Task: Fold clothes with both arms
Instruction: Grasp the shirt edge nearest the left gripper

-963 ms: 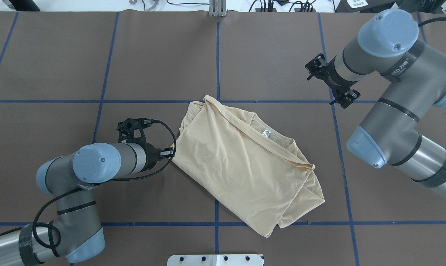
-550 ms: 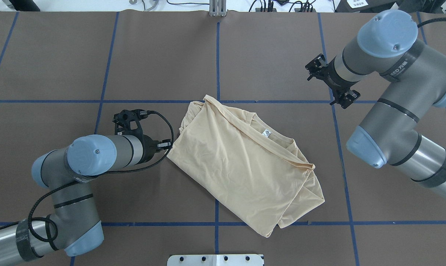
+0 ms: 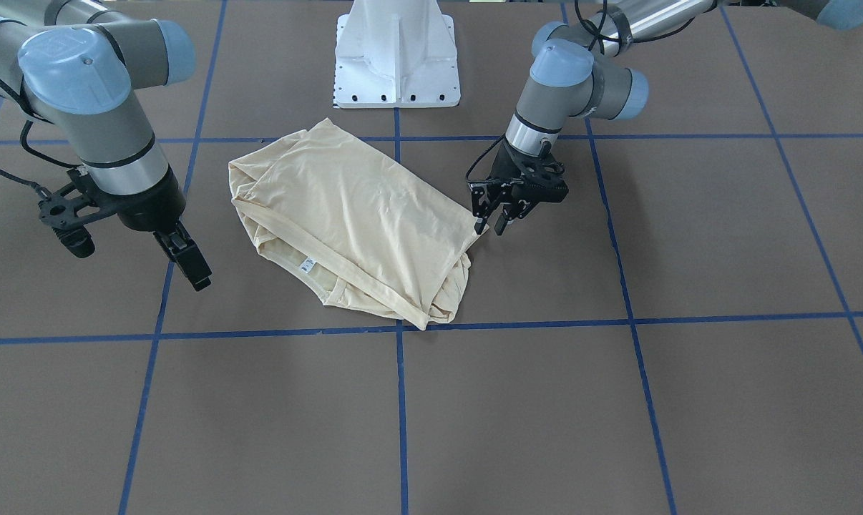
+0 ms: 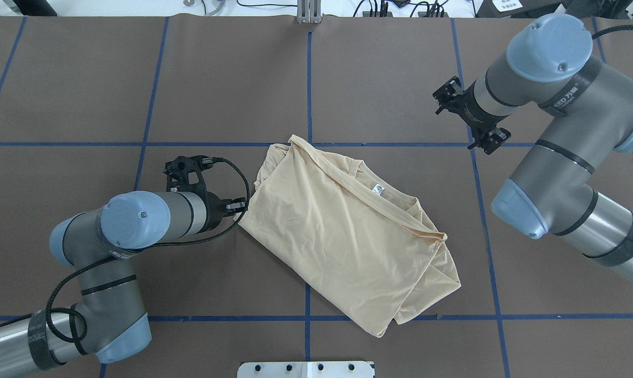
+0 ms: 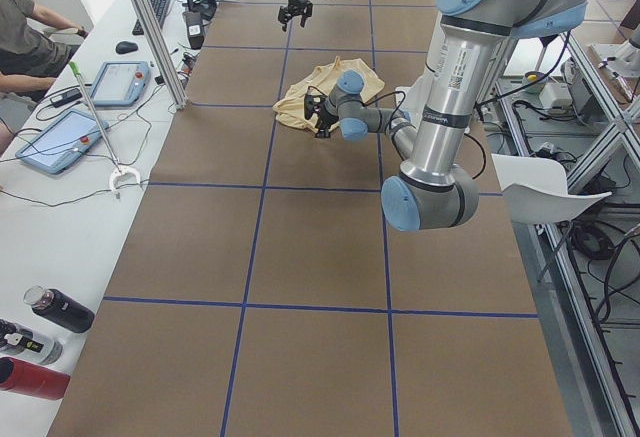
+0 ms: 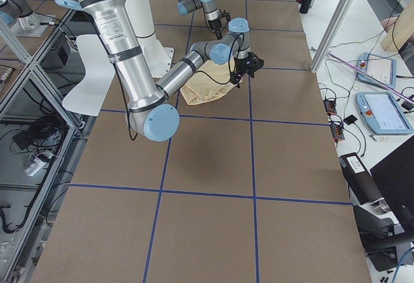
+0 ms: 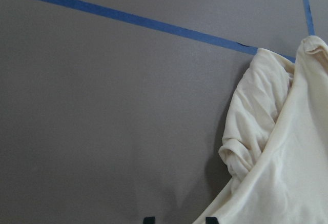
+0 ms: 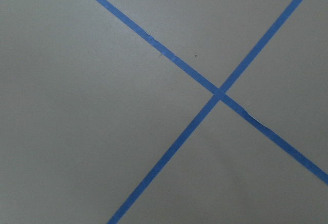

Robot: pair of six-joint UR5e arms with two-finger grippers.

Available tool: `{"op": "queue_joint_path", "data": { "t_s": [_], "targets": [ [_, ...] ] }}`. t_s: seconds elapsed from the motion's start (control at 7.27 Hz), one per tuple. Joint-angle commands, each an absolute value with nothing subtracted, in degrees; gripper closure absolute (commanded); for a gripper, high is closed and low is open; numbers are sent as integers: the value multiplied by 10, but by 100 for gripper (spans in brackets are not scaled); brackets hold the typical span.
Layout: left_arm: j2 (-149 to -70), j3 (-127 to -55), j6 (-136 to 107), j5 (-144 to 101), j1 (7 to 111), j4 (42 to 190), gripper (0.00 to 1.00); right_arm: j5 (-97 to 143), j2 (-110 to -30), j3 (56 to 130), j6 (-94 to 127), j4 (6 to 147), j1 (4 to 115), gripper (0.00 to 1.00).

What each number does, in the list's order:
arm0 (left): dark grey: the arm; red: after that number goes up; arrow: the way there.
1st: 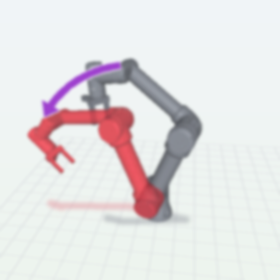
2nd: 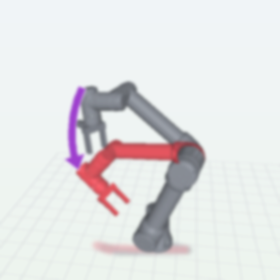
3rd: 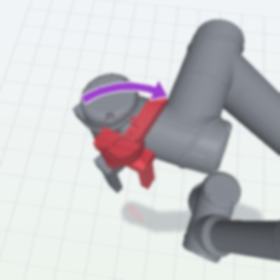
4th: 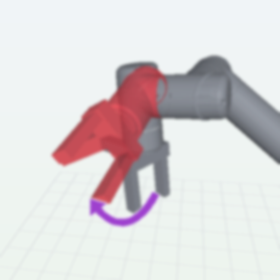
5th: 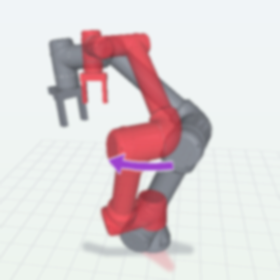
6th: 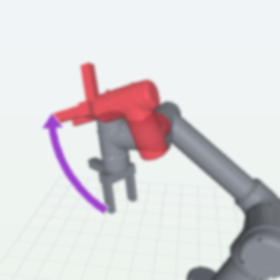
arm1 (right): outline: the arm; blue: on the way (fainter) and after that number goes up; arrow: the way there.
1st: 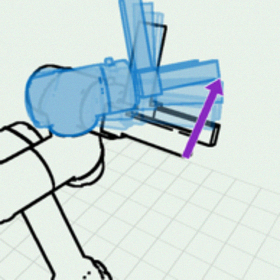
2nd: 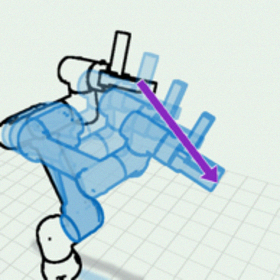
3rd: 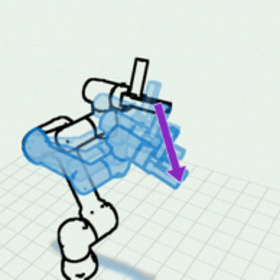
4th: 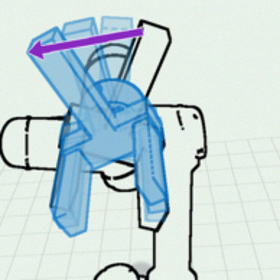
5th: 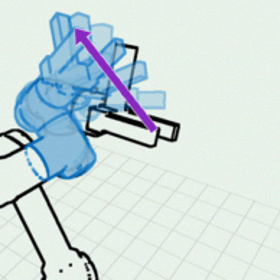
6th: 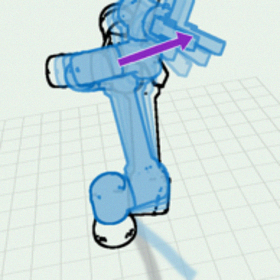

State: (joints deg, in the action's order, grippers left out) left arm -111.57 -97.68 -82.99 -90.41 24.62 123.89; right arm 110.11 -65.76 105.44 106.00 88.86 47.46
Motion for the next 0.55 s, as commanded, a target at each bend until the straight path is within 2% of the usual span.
{"op": "queue_joint_path", "data": {
  "t_s": [0.0, 0.28, 0.41],
  "targets": [
    [-1119, -967, -830, -904, 245, 1238, 56, 1101, -657, 1053, 1060, 889, 475, 0],
    [-1120, -967, -831, -905, 245, 1238, 58, 1101, -657, 1050, 1061, 889, 475, 0],
    [-1120, -966, -831, -906, 245, 1238, 63, 1101, -657, 1050, 1061, 889, 475, 0]
  ]
}}
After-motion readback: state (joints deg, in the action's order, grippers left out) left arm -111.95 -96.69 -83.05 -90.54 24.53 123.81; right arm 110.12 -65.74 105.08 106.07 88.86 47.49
